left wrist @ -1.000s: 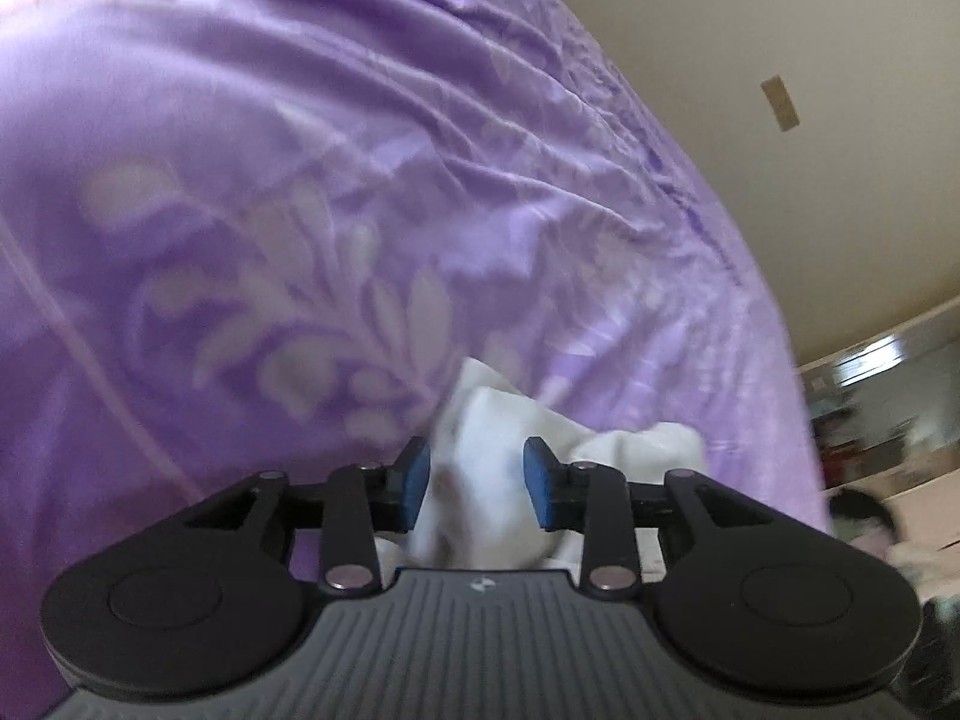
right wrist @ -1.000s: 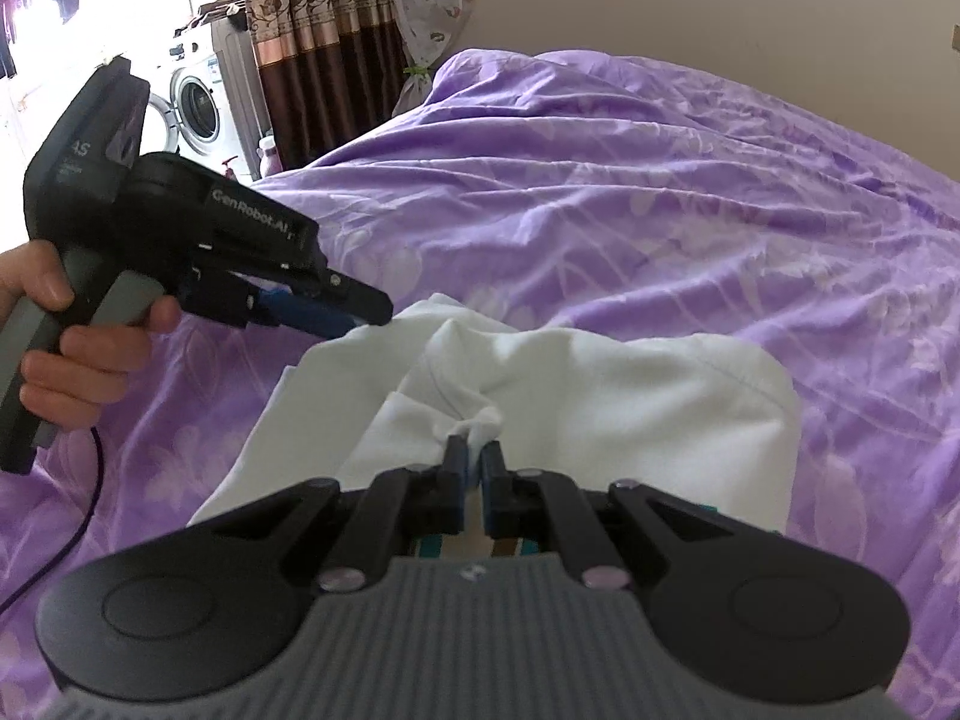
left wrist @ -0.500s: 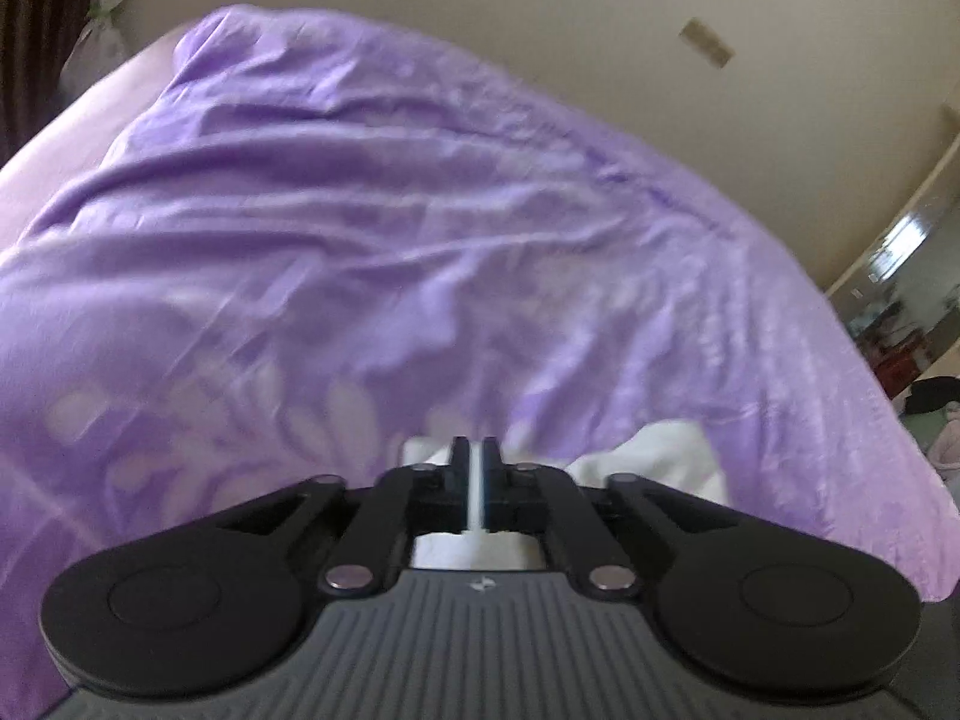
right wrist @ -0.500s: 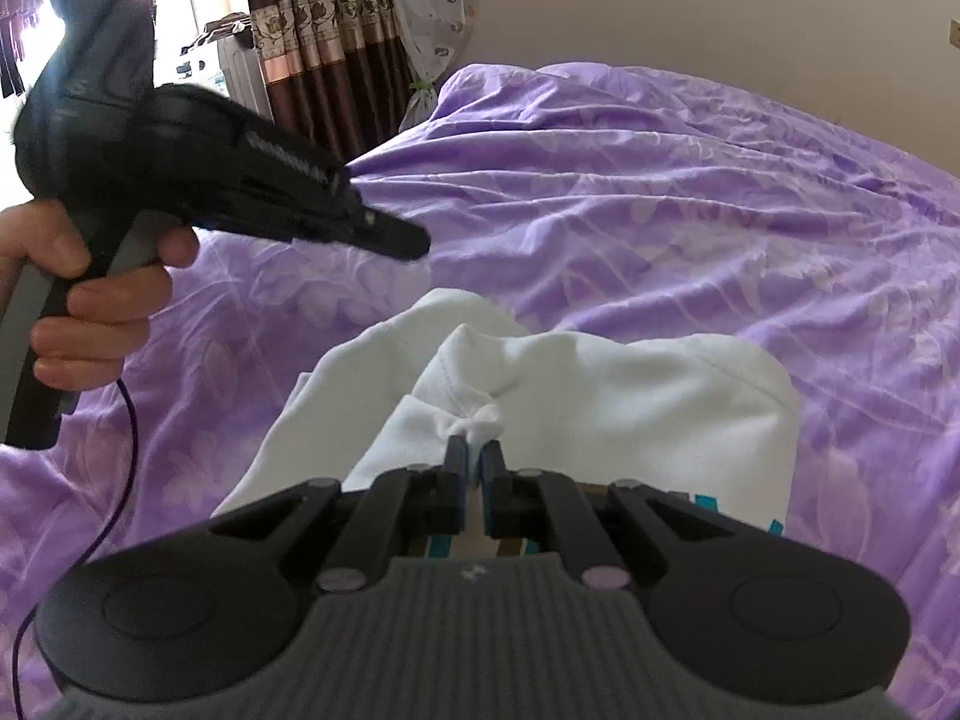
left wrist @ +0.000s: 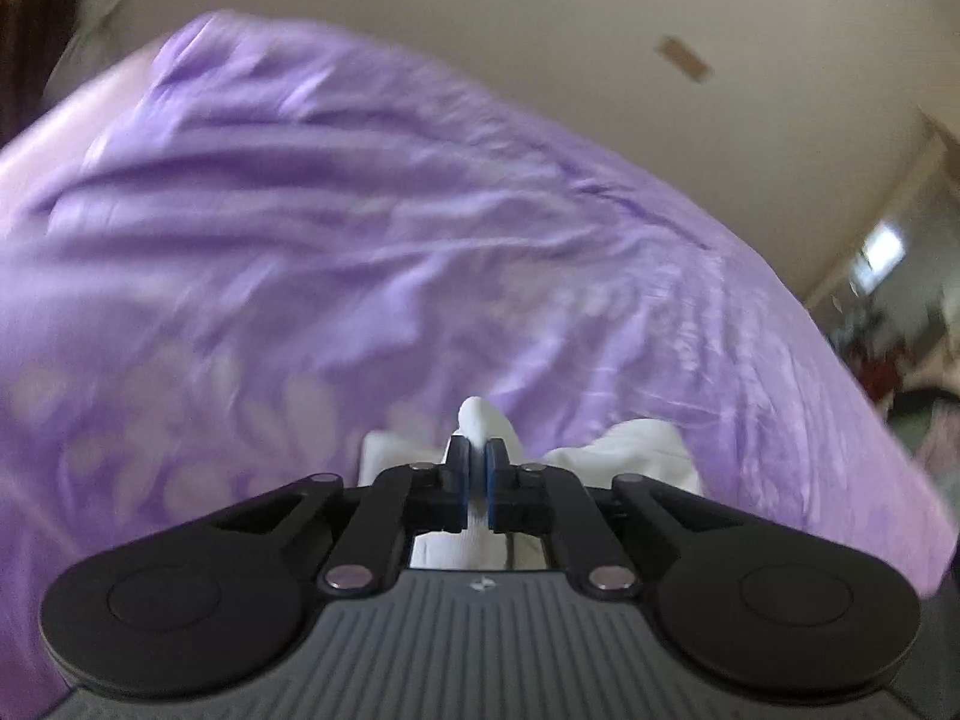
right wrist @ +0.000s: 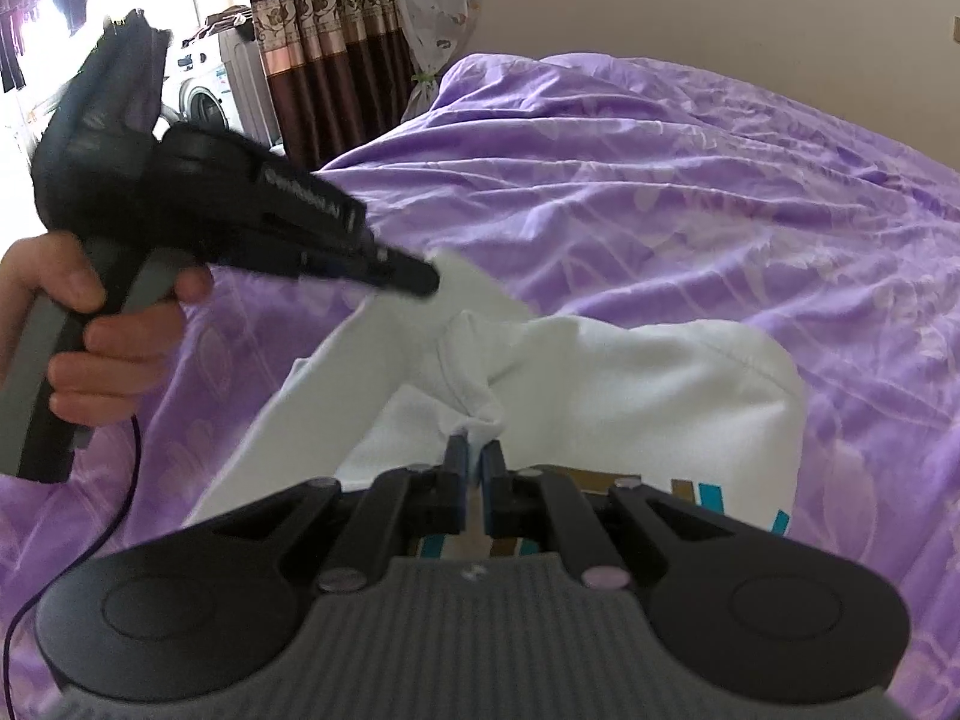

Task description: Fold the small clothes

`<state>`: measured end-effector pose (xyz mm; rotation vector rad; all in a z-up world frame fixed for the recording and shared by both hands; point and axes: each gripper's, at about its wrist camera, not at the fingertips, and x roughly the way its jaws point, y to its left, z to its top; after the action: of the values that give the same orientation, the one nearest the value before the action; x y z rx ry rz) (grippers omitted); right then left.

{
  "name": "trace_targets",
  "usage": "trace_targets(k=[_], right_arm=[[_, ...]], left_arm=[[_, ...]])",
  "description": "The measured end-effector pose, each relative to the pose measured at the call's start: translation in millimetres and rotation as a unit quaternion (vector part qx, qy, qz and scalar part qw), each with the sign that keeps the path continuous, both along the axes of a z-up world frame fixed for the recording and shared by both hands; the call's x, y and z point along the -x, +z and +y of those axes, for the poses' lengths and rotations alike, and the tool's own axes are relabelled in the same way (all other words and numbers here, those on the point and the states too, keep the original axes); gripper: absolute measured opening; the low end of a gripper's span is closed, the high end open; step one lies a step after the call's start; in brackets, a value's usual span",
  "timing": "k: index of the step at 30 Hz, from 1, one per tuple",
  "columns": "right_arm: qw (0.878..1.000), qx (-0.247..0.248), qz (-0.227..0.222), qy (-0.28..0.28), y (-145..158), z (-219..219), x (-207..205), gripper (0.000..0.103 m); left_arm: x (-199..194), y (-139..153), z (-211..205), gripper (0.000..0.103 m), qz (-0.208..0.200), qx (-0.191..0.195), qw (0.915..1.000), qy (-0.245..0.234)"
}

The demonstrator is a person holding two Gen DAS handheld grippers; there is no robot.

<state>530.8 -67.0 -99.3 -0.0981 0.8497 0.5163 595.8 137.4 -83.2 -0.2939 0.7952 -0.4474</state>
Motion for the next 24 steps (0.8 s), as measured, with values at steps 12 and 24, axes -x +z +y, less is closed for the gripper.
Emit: trace_targets(k=[12,24], right_arm=[[0.994,-0.106,0.016,-0.008,15,6,-7,0.000],[0.986,-0.130,0.102,-0.002,-14,87,-47,0.000]], left_arm=[[-1,-18,31,0.031,0.003,-0.100,0.9929,0.066],[53,11,86,0.031,0.029,-0.041,0.9966,0.065]])
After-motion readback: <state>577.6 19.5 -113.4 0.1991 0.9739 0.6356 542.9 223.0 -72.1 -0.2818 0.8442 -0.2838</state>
